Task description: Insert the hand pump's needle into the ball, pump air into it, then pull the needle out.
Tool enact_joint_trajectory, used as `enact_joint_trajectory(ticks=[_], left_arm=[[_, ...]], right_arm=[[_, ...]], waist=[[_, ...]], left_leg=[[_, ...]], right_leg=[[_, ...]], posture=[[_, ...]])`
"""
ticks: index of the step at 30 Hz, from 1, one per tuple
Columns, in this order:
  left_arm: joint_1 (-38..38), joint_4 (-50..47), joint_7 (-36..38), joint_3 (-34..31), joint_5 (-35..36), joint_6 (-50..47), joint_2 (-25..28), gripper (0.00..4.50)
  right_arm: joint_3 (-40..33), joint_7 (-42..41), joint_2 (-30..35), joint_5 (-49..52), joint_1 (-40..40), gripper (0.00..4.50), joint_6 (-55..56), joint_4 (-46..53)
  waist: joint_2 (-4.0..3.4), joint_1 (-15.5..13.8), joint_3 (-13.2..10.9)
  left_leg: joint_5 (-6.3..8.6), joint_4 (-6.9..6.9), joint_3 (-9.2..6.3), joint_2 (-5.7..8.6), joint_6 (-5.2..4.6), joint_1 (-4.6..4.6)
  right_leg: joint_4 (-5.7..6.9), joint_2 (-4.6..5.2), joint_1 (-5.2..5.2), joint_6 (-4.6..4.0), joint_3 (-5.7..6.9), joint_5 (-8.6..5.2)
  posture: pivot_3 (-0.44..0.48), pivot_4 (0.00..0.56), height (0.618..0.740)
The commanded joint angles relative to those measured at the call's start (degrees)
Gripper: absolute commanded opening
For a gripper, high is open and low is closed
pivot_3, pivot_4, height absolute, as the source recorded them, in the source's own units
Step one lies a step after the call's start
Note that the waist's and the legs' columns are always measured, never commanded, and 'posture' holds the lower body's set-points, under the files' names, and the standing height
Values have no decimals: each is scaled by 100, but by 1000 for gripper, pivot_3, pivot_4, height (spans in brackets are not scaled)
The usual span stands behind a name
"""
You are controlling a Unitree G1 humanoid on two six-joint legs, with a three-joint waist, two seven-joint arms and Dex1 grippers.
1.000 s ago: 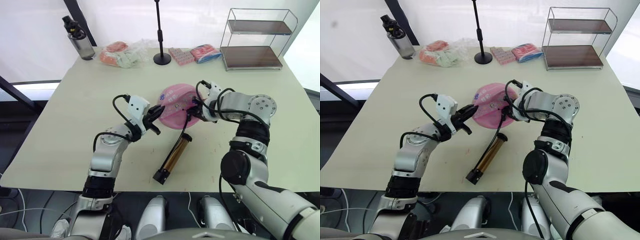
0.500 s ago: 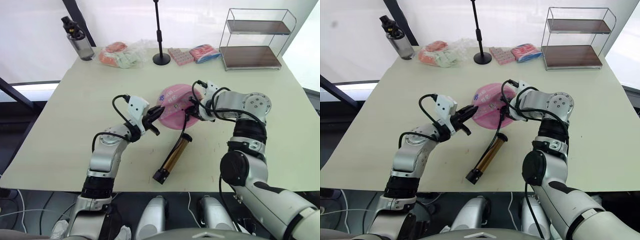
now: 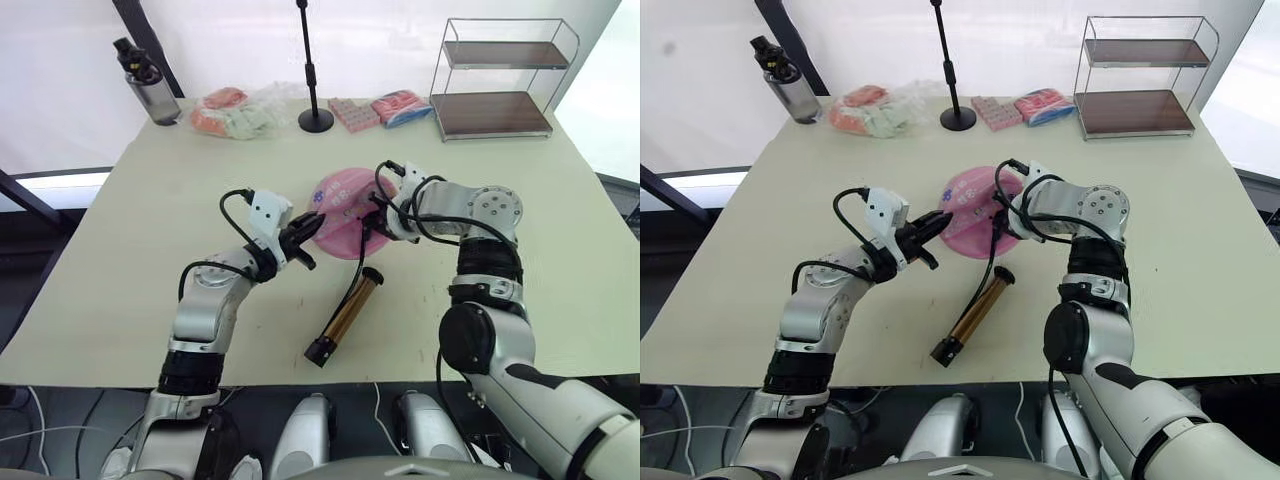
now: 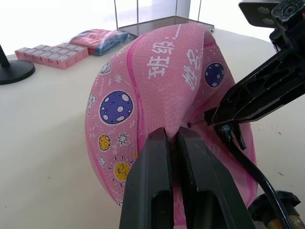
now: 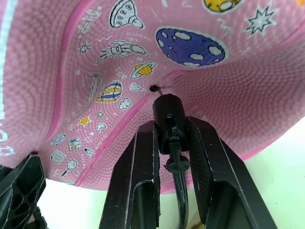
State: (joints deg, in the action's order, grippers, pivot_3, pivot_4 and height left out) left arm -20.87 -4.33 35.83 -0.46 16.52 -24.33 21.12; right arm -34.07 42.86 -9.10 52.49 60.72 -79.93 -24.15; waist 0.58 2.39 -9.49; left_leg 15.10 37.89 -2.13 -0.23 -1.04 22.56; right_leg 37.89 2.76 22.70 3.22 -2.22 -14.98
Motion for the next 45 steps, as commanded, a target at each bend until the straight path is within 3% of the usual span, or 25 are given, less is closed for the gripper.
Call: enact_joint_trajectory(ticks=[1,10,28,31,36,40,45], left_arm=[[61,-161,467,537,252,-316,-139,80],[70,-159,410,517,229,-347,-161,80],[146,203,184,396,-149,206,-213,80],[139,252,171,388,-181,253,-225,0],[95,393,111,354,-258,346,-239,0],[62,508,88,344,-302,425,-247,0],[7,661,34,346,-363,529,-275,0]], right_arm=[[218,-124,-1183,93,180,332,361,-229],[409,-300,-1027,187,49,332,396,-265],[292,-211,-946,209,-255,332,-674,773],[300,-255,-929,139,-275,1762,-754,813],[275,-270,-922,40,-353,3419,-910,985],[336,-367,-823,27,-460,3419,-1217,1301],[1147,-691,-341,363,-843,3419,-1257,1867]], waist=[[0,4,0],[2,15,3],[-1,-36,0],[-3,-52,-1],[-3,-124,-1],[-3,-158,-1],[-3,-164,0]], left_leg=[[-1,0,2,-1,-2,-2],[-2,0,8,-5,-3,-7],[-3,-43,10,-2,-1,31],[-3,-48,10,-1,-1,31],[-3,-49,10,5,-1,36],[-3,-55,10,6,-1,37],[-3,-54,6,6,-1,36]], right_leg=[[1,0,0,0,-2,0],[1,-3,0,-1,-7,1],[-10,4,43,-2,-9,1],[-16,6,44,-2,-9,1],[-24,12,43,-1,-6,1],[-27,12,45,-1,-4,0],[-25,12,44,-1,-1,0]], posture=[[0,150,740],[0,150,740],[0,150,740],[0,150,740],[0,150,740],[0,150,740],[0,150,740]])
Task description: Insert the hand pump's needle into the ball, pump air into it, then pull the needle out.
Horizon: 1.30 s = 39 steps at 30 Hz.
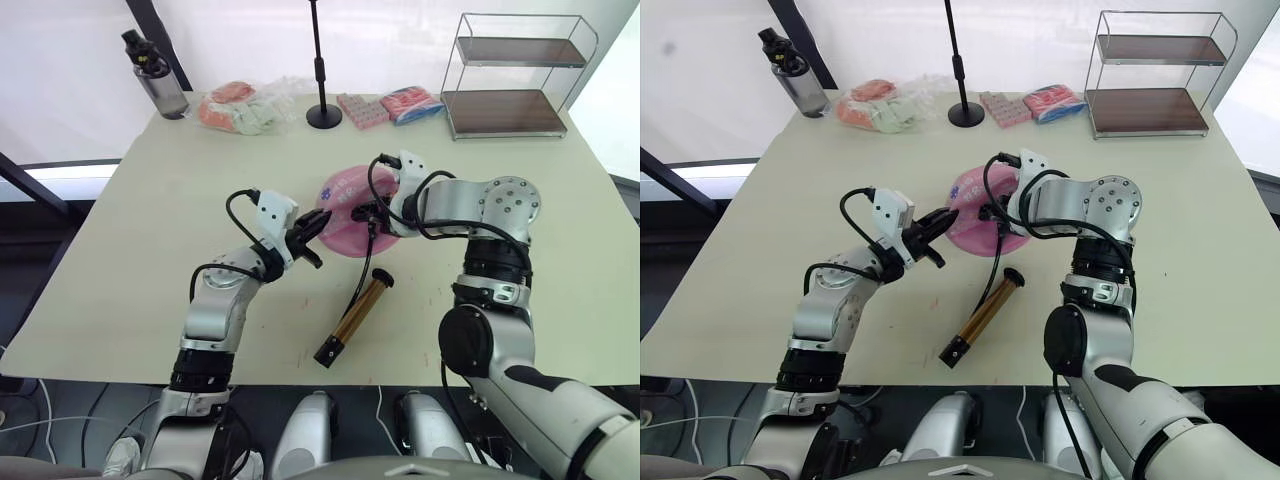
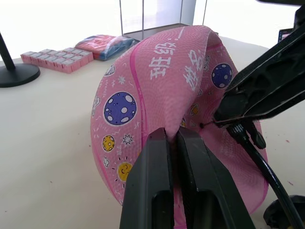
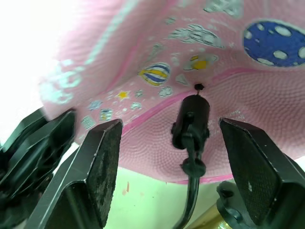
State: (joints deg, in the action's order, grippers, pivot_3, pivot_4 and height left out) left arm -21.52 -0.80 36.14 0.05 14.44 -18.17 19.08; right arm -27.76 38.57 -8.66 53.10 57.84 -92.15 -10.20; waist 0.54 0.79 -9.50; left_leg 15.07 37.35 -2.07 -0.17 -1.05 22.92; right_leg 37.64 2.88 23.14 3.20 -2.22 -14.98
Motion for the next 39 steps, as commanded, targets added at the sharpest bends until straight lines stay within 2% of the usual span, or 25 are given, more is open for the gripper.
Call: enact_joint_trajectory(ticks=[1,5,9,15,22,39], left_arm=[[60,338,-14,292,-170,-71,-78,0],[63,343,-49,274,-168,-69,-116,0],[74,348,-48,275,-172,-66,-135,0],[92,341,-50,263,-165,-73,-126,0],[151,305,-48,261,-153,-74,-129,0],[169,240,-49,264,-149,-116,-112,0]], right_arm=[[707,-373,-254,385,-639,3419,-35,586],[1548,-954,410,516,-970,3419,-35,1273],[2670,-1836,1294,-91,-1233,3419,308,2151],[3521,-2556,1801,-1006,-1737,3419,1438,2737],[3665,-2797,1518,-1915,-2236,3419,2628,2902],[3706,-3417,1101,-2957,-2466,3419,3149,2530]], waist=[[1,-3,1],[-1,5,0],[-1,-5,0],[0,-2,0],[2,-7,1],[2,-10,1]], left_leg=[[0,0,-2,1,0,-1],[0,2,1,2,0,-1],[0,7,-5,3,0,-1],[0,5,-7,4,0,-2],[-3,7,-7,4,4,-2],[-5,7,-7,3,8,-4]], right_leg=[[-1,0,-3,0,2,0],[2,1,-2,0,-1,0],[1,0,-4,1,5,0],[1,-1,-4,2,7,-1],[2,0,-4,3,5,-1],[3,1,-4,2,5,0]], posture=[[0,150,740],[0,150,740],[0,150,740],[0,150,740],[0,150,740],[0,150,740]])
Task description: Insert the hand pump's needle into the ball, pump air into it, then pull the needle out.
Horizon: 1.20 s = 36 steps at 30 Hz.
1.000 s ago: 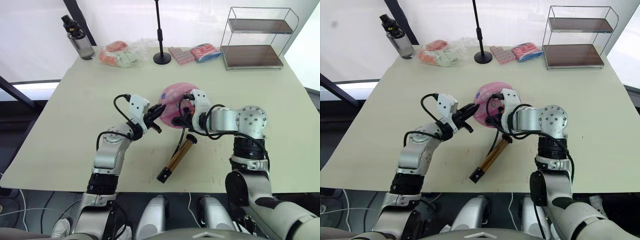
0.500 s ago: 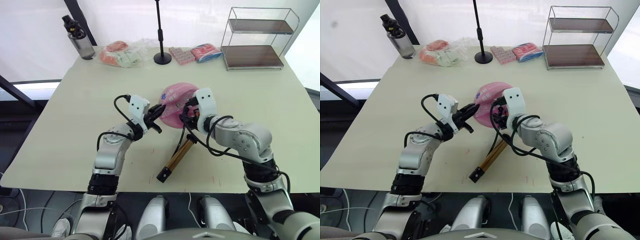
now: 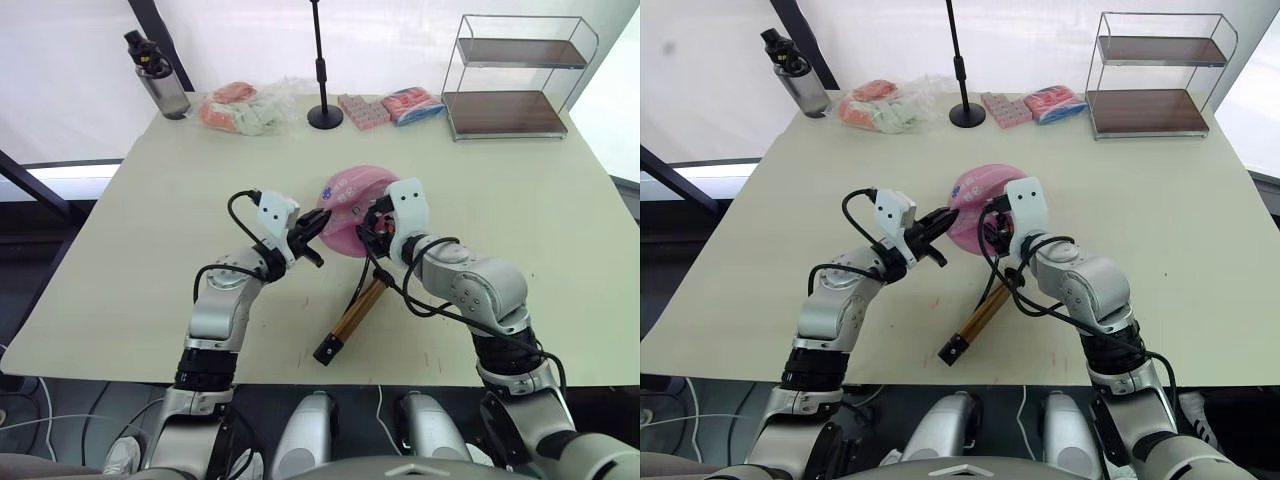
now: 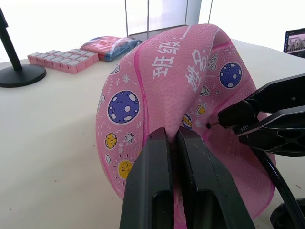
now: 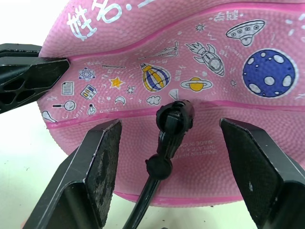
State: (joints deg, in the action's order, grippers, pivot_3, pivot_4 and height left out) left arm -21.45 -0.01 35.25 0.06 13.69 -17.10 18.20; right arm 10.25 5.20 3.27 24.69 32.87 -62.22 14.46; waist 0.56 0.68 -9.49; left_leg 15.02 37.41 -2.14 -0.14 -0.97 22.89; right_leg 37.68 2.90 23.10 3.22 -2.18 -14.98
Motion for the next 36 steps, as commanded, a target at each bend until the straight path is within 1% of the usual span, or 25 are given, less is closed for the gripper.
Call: enact_joint_trajectory(ticks=[1,8,9,10,11,28,29,31,33,36], left_arm=[[161,159,39,264,-76,-226,-24,0],[169,121,28,267,-77,-255,-21,0],[172,115,27,269,-78,-256,-22,0],[175,108,23,270,-76,-261,-25,0],[181,99,20,270,-74,-265,-27,0],[174,72,-24,284,-82,-304,-49,0],[176,70,-25,286,-85,-303,-49,0],[184,60,-24,285,-85,-302,-46,0],[186,60,-25,285,-87,-300,-44,0],[189,61,-27,284,-88,-299,-43,0]], right_arm=[[-105,-102,-112,-157,36,3419,172,49],[-276,-139,-276,-391,56,3419,185,-39],[-306,-139,-300,-424,55,2860,185,-43],[-331,-139,-321,-458,55,2671,187,-50],[-346,-140,-337,-487,61,2290,173,-58],[-443,-359,-500,-731,128,2290,160,-219],[-450,-374,-506,-740,125,1789,168,-220],[-446,-407,-511,-762,118,1222,196,-218],[-445,-440,-512,-795,118,417,212,-220],[-445,-483,-509,-835,121,366,229,-224]], waist=[[0,0,0],[0,0,0],[0,0,0],[0,0,0],[0,1,0],[0,1,0],[0,1,0],[0,1,0],[0,3,0],[0,3,0]], left_leg=[[0,0,0,0,0,0],[0,0,0,0,1,0],[-1,0,0,1,1,0],[-1,0,0,0,1,0],[-1,0,0,1,1,0],[-2,0,0,1,4,-3],[-3,0,0,1,5,-3],[-3,0,0,1,5,-3],[-3,0,0,2,5,-4],[-3,1,0,2,6,-5]], right_leg=[[0,0,0,0,0,0],[0,0,0,0,0,0],[1,0,0,0,0,0],[0,0,0,0,0,0],[1,0,0,0,0,0],[6,0,0,-1,0,0],[6,0,0,-1,0,0],[7,0,0,-1,0,0],[8,0,0,-1,0,1],[10,0,0,-1,-1,1]], posture=[[0,150,740],[0,150,740],[0,150,740],[0,150,740],[0,150,740],[0,150,740],[0,150,740],[0,150,740],[0,150,740],[0,150,740]])
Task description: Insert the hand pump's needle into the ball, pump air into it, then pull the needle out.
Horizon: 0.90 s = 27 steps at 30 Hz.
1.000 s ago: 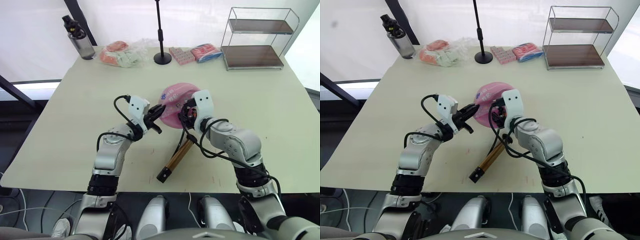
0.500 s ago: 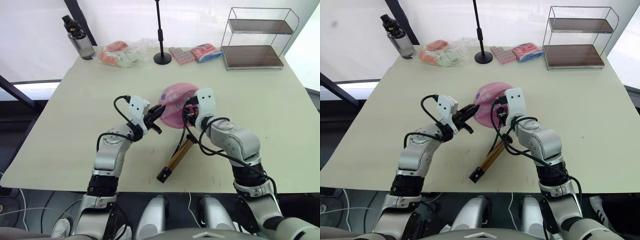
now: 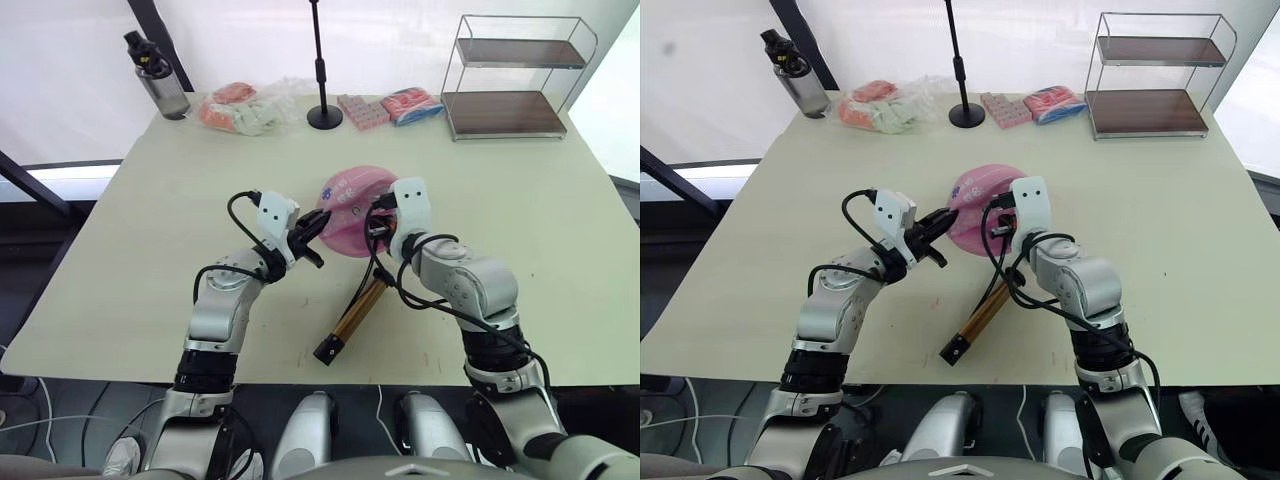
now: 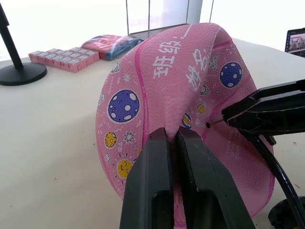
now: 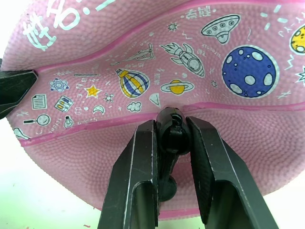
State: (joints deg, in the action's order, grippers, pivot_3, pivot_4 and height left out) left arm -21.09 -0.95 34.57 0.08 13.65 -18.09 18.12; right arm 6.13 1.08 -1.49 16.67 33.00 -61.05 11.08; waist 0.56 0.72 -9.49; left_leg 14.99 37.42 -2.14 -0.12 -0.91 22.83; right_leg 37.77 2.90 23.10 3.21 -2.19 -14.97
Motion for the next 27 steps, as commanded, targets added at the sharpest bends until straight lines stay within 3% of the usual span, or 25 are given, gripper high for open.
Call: enact_joint_trajectory(ticks=[1,7,15,21,27], left_arm=[[160,151,41,282,-83,-200,-33,0],[137,175,37,282,-91,-194,-34,0],[-51,192,33,292,-77,-348,-33,0],[-321,351,141,233,22,-380,-63,0],[-565,504,355,-11,508,-1084,-78,0]], right_arm=[[-21,-89,-26,-50,106,366,118,117],[152,-286,134,-159,109,366,92,155],[1697,-1545,1649,-1012,759,366,910,11],[2598,-2664,2411,-1577,1398,366,1513,-385],[2857,-3606,2479,-1691,1975,366,1508,-985]], waist=[[0,0,0],[0,0,0],[0,-4,0],[0,-4,-1],[2,-2,0]], left_leg=[[0,0,0,0,0,0],[-1,0,0,1,2,-1],[-2,4,-1,6,2,-1],[-2,5,-4,7,3,-1],[-5,10,-6,6,8,0]], right_leg=[[1,0,0,0,0,0],[2,0,0,0,0,0],[4,0,0,0,1,0],[5,-1,0,0,4,0],[11,-1,0,0,5,1]], posture=[[0,150,740],[0,150,740],[0,150,740],[0,150,740],[0,150,740]])
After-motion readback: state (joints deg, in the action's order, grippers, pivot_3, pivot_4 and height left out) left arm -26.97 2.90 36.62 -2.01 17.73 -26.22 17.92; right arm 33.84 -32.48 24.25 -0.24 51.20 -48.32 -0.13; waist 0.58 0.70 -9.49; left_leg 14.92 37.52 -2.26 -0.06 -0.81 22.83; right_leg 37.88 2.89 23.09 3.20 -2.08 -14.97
